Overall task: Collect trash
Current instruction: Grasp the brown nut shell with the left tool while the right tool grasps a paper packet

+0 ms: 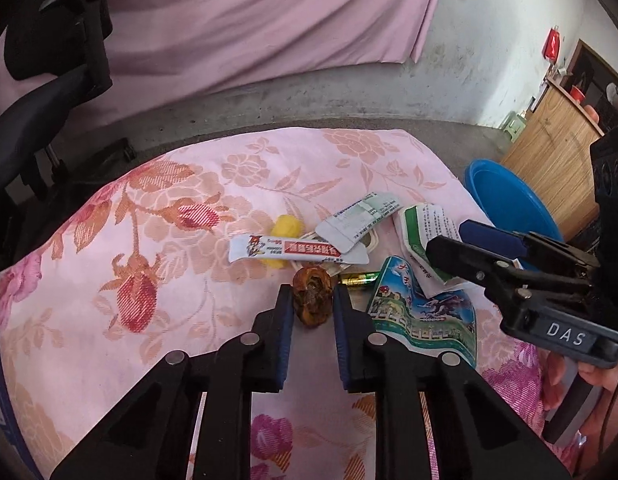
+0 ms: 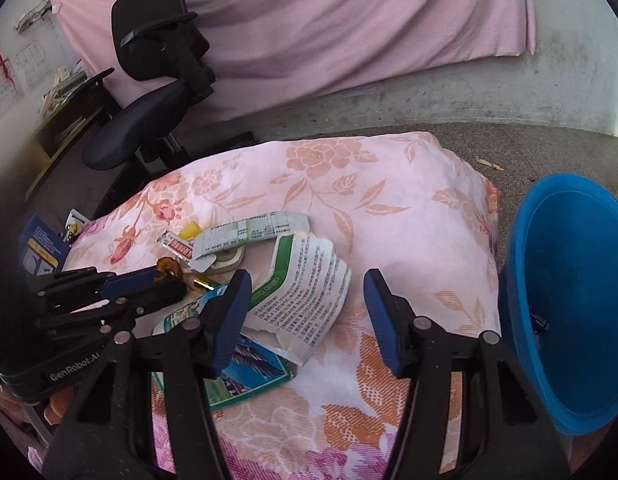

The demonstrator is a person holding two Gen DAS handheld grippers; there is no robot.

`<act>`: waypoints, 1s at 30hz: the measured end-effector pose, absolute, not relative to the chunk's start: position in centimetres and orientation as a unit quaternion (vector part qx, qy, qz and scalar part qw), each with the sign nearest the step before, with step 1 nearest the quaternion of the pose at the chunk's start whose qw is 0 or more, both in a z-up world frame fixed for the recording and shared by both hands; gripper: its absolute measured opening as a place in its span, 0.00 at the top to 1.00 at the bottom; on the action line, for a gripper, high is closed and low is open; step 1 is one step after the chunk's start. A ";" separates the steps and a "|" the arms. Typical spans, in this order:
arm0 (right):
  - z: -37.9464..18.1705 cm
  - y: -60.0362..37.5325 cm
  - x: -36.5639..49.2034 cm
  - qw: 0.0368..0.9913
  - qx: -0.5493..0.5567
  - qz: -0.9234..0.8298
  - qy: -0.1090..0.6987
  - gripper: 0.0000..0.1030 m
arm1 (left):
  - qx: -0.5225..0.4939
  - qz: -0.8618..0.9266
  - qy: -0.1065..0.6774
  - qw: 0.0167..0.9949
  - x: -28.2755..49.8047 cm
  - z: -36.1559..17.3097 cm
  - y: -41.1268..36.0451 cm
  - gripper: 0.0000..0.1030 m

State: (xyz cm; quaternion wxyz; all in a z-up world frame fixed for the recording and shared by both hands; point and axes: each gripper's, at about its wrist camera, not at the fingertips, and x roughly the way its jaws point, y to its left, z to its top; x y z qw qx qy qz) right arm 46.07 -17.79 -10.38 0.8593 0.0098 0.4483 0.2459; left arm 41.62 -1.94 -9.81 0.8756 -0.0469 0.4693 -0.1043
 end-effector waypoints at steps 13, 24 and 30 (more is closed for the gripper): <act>-11.2 -17.0 45.7 0.847 -0.016 0.254 0.466 0.21 | -0.065 -0.087 0.450 0.887 39.2 -8.9 -0.7 0.85; -10.9 -18.1 45.2 0.842 0.015 0.274 0.464 0.51 | -0.091 -0.069 0.423 0.899 37.5 -8.2 0.3 0.85; -9.9 -18.1 44.1 0.851 0.012 0.291 0.436 0.62 | -0.092 -0.062 0.411 0.905 36.8 -7.5 0.5 0.85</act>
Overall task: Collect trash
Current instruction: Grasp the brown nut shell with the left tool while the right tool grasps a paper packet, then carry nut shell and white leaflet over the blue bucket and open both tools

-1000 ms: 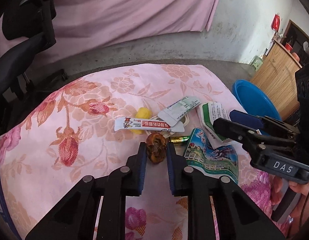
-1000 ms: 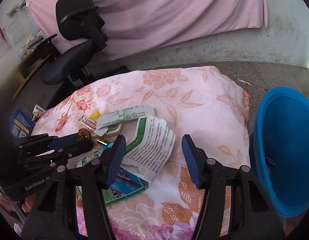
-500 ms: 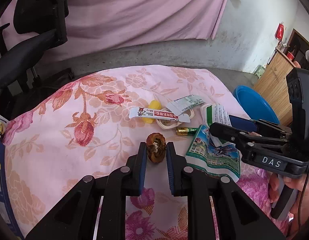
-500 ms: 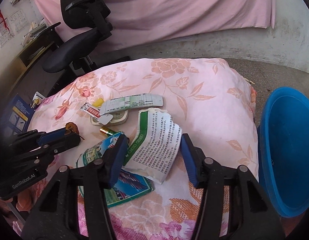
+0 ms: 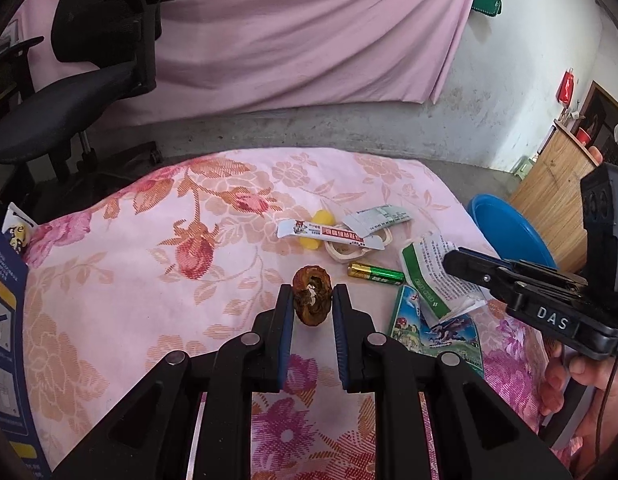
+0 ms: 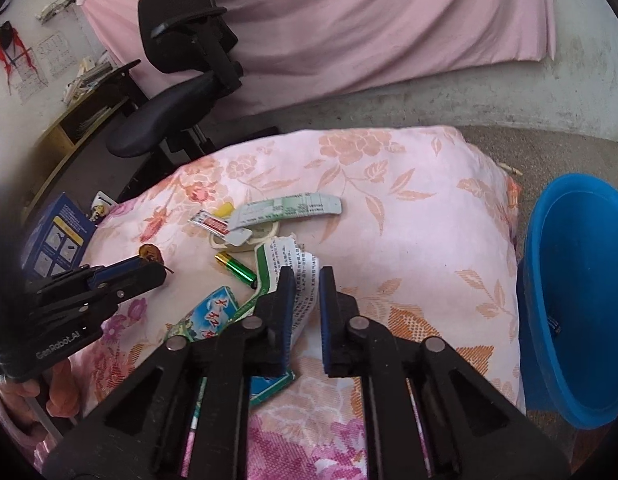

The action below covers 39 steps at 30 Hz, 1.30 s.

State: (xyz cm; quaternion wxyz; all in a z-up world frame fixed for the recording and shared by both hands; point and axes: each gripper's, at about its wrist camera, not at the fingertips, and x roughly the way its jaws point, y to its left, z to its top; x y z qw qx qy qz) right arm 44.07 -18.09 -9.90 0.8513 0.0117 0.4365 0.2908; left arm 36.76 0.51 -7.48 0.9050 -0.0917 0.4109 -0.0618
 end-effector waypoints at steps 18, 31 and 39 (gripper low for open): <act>-4.1 -20.3 37.1 0.929 -0.006 0.293 0.224 0.71 | -0.060 -0.058 0.253 0.964 31.2 -2.0 -2.1 0.85; 0.8 -27.9 32.3 0.990 -0.005 0.138 0.002 0.71 | 0.001 -0.113 0.114 0.987 30.6 5.4 -9.7 0.85; 1.9 -32.8 30.7 0.998 -0.021 0.049 -0.040 0.71 | 0.029 -0.179 0.083 0.980 31.5 6.3 -16.1 0.85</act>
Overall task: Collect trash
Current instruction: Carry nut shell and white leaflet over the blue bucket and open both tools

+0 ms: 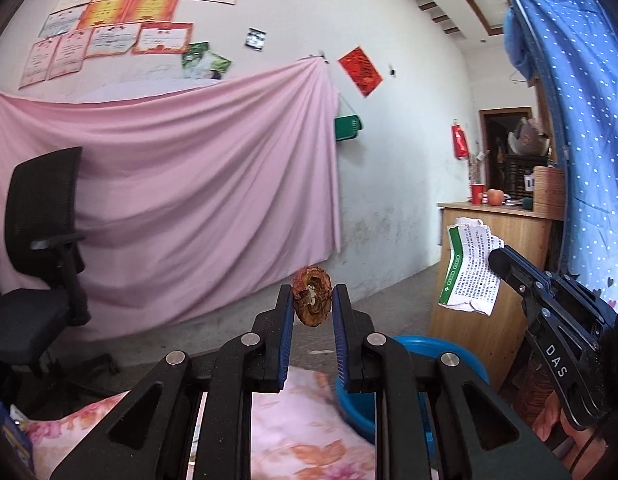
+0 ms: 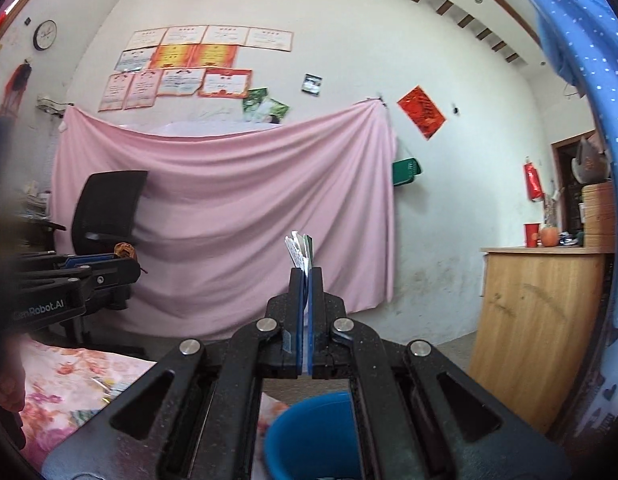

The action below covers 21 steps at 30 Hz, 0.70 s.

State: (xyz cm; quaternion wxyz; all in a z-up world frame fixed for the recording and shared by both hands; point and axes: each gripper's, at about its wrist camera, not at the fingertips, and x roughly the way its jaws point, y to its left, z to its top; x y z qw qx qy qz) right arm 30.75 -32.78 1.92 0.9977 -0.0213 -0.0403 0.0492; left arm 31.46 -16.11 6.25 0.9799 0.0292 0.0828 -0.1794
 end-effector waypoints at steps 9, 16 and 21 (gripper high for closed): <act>0.0 -37.8 32.4 1.000 0.000 0.011 0.020 0.71 | 0.060 -0.225 0.103 0.967 33.0 4.4 -23.4 0.85; -1.7 -40.1 34.0 0.996 0.041 0.021 0.078 0.71 | 0.060 -0.225 0.152 0.961 36.1 3.1 -26.5 0.85; -3.2 -40.9 35.4 0.990 0.061 0.028 0.124 0.71 | 0.059 -0.219 0.227 0.947 39.6 1.6 -27.9 0.85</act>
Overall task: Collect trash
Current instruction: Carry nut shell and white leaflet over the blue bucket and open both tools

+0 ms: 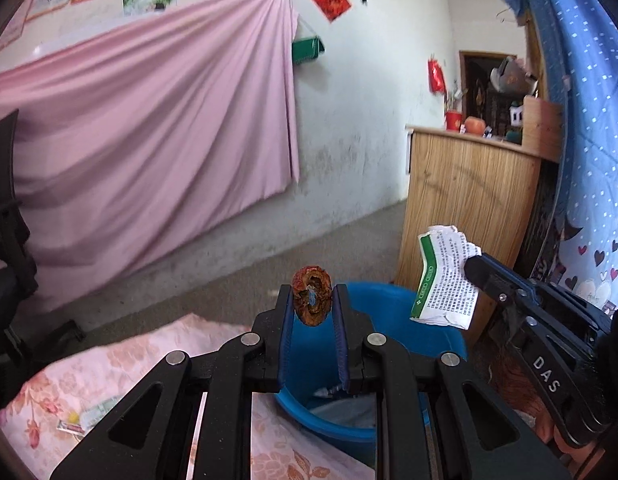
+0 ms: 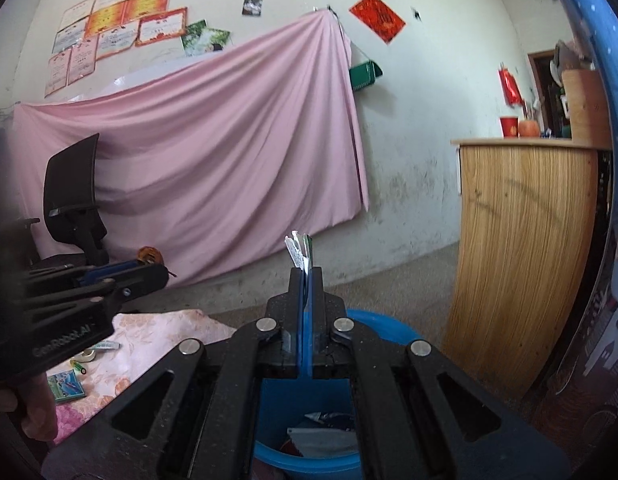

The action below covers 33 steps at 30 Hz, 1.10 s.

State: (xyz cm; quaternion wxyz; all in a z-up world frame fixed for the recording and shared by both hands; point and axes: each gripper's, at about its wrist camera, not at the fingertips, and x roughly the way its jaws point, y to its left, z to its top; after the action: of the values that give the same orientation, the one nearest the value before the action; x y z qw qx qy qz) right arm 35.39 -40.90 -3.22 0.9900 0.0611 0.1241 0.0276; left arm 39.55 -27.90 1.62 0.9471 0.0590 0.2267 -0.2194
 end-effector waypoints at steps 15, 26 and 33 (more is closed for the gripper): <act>-7.4 -42.4 39.3 0.968 0.112 0.040 0.223 0.71 | 0.047 -0.215 0.344 0.913 45.0 -1.1 -29.1 0.85; -8.8 -43.4 40.9 0.955 0.124 0.026 0.269 0.65 | 0.028 -0.203 0.359 0.911 45.3 -2.4 -27.4 0.53; -7.7 -43.1 40.6 0.960 0.112 0.023 0.255 0.37 | -0.007 -0.178 0.357 0.917 44.8 -1.5 -25.0 0.40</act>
State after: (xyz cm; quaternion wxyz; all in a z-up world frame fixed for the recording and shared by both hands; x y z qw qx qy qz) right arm 40.56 -43.11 -7.72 0.9601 0.1121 0.2552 0.0226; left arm 44.80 -25.03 -1.46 0.9169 -0.0067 0.3572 -0.1781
